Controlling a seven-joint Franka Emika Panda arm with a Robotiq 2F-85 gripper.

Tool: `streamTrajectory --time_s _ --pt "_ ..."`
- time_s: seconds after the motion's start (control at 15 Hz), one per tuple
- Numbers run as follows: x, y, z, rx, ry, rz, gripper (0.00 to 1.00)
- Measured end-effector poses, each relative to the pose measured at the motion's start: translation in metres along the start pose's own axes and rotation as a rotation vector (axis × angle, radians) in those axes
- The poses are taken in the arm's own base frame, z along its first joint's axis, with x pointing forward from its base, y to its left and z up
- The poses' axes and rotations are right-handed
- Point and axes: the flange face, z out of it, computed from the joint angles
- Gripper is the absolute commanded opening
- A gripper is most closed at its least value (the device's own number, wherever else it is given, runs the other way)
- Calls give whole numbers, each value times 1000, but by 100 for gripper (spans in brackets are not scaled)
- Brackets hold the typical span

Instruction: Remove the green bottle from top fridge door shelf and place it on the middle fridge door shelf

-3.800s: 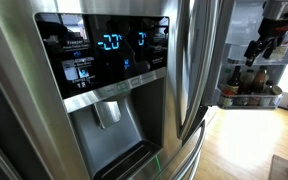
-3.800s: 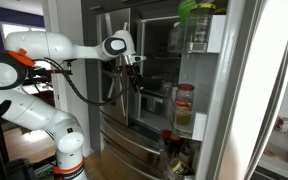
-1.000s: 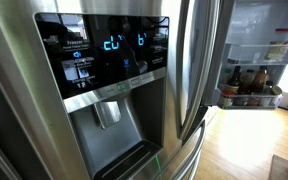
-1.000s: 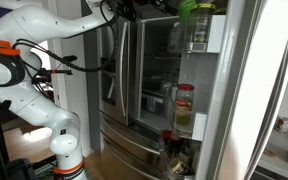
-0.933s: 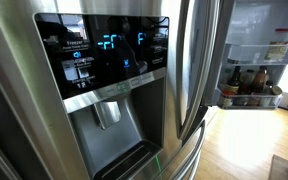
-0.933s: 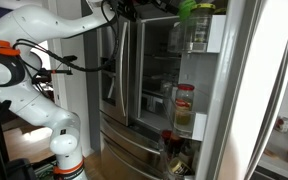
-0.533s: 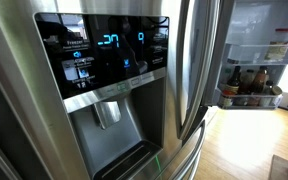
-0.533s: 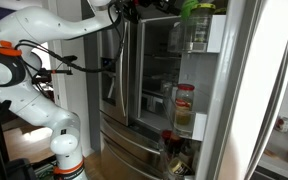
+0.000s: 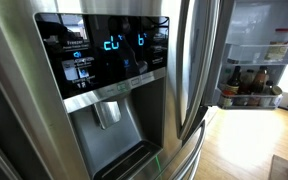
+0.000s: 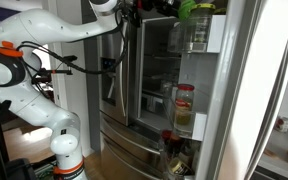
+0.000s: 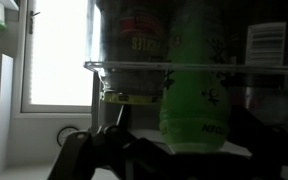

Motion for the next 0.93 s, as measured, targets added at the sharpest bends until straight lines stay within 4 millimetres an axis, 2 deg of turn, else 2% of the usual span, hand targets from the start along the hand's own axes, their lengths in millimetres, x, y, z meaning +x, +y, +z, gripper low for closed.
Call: streamTrajectory --time_s 0.4,0.47,0.53,0.8,0.93 --pt "-4 -9 3 35 35 -15 100" --pt "-5 -10 4 38 36 -18 75" --pt "-6 -11 5 40 36 -19 73" --pt "-6 -12 5 47 44 -19 42" --pt "-6 -12 5 51 48 -18 38"
